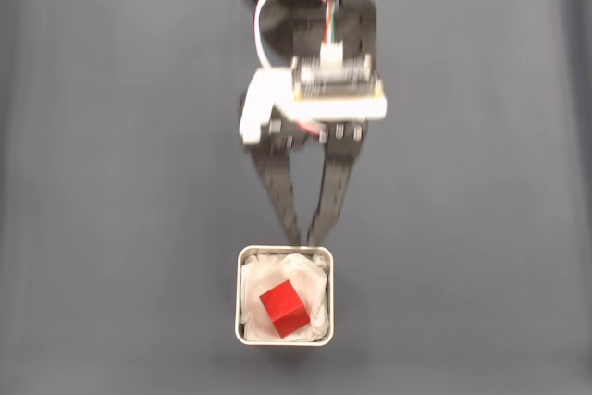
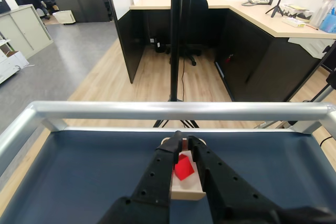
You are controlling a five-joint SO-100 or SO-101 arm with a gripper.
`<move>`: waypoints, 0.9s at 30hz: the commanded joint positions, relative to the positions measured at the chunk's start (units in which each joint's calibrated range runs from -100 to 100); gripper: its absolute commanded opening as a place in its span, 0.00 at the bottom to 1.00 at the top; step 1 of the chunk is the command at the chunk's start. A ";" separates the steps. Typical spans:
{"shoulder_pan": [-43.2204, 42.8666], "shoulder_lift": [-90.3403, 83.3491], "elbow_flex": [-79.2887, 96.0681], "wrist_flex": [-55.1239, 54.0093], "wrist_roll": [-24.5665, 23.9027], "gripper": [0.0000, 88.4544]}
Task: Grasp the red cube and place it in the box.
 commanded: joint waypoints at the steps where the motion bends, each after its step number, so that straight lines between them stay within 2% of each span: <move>1: -1.29 -17.66 18.07 0.51 0.59 0.00; 8: -1.72 -46.17 52.47 5.27 -0.10 0.00; 12: -1.51 -56.13 65.61 12.15 -0.29 0.00; 19: -1.01 -65.23 76.19 26.33 -1.32 0.00; 27: -1.01 -70.08 79.11 37.15 -2.34 0.00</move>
